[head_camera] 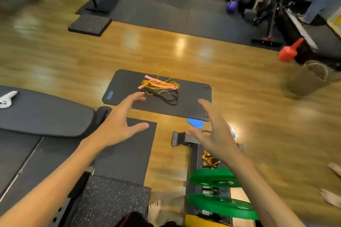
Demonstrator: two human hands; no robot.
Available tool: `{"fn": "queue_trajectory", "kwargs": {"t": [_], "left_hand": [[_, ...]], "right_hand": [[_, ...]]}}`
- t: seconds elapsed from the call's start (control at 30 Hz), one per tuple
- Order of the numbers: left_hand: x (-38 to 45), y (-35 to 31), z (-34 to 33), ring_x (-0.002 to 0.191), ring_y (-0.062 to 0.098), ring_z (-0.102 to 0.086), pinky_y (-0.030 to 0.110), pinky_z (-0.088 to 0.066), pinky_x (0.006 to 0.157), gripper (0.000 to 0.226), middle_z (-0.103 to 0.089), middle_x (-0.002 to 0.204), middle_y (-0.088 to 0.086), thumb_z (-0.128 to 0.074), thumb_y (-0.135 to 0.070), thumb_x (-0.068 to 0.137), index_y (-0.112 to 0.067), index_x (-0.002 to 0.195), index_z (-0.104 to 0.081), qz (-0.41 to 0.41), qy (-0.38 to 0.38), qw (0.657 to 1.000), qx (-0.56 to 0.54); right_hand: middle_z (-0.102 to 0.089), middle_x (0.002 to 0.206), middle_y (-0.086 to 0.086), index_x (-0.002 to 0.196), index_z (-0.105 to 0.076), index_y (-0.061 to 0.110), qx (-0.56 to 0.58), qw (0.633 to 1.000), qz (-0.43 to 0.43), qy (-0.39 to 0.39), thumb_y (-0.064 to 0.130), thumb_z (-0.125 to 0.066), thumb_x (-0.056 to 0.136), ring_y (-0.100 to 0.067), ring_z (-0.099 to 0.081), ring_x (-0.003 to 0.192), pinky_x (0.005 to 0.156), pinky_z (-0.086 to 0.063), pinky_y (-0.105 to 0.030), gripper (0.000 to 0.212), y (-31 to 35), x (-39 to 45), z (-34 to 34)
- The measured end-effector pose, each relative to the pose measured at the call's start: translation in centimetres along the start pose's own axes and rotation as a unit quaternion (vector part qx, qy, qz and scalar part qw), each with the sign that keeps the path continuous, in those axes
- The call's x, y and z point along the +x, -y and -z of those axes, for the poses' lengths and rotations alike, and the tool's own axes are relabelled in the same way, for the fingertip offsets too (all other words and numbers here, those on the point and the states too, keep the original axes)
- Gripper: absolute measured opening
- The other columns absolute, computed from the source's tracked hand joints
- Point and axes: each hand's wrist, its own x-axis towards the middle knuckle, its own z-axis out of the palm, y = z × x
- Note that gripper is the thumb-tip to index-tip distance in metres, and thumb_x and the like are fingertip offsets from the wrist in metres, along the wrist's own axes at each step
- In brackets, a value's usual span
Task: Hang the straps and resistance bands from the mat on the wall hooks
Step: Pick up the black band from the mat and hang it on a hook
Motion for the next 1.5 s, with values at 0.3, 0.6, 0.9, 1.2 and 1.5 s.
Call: {"fn": "queue_trajectory", "kwargs": {"t": [0.3,0.6,0.9,1.2,1.5], "left_hand": [[11.5,5.2,-0.2,0.138,-0.013,-0.019,0.016,-0.022,0.109,0.093,-0.023,0.154,-0.021,-0.077,-0.036,0.078,-0.034,0.150,-0.018,0.044,0.055,0.997,0.021],[25.9,11.1,0.3,0.140,0.006,-0.025,0.045,-0.027,0.115,0.088,-0.024,0.147,-0.022,-0.069,-0.047,0.076,-0.034,0.148,-0.020,0.096,0.046,0.992,0.071],[42.6,23.2,-0.1,0.132,0.011,-0.040,0.032,-0.035,0.109,0.069,-0.040,0.138,-0.012,-0.074,-0.025,0.082,-0.021,0.141,-0.039,0.146,0.072,0.985,0.054],[62.7,40.1,-3.5,0.128,0.020,-0.046,0.038,-0.042,0.102,0.049,-0.050,0.138,-0.002,-0.061,-0.024,0.089,-0.017,0.136,-0.047,0.243,0.219,0.935,0.139],[72.5,67.0,-16.8,0.119,0.031,-0.055,0.043,-0.045,0.092,0.034,-0.055,0.131,0.008,-0.055,-0.025,0.092,-0.015,0.124,-0.050,0.265,0.334,0.843,0.327]], "right_hand": [[-0.020,0.153,0.023,0.152,-0.020,0.036,-0.001,0.994,-0.010,0.113,0.042,-0.067,0.088,0.011,-0.015,0.136,0.116,-0.026,-0.042,0.080,-6.8,14.6,-3.5],[-0.020,0.157,0.012,0.152,-0.013,0.037,-0.029,0.979,-0.050,0.193,0.047,-0.061,0.090,-0.015,-0.022,0.144,0.114,-0.026,-0.050,0.080,-15.6,29.8,-4.1],[-0.023,0.156,0.012,0.151,-0.017,0.036,-0.013,0.968,-0.124,0.216,0.047,-0.063,0.089,-0.007,-0.020,0.142,0.117,-0.023,-0.042,0.078,-23.3,46.6,-8.9],[-0.040,0.146,-0.004,0.149,-0.029,0.017,-0.011,0.932,-0.252,0.259,0.043,-0.063,0.090,-0.023,-0.037,0.137,0.111,-0.033,-0.045,0.073,-34.2,62.4,-21.4],[-0.035,0.150,-0.008,0.153,-0.018,0.013,-0.080,0.884,-0.263,0.379,0.045,-0.054,0.095,-0.031,-0.036,0.136,0.105,-0.035,-0.045,0.075,-56.1,65.5,-43.1]]}}
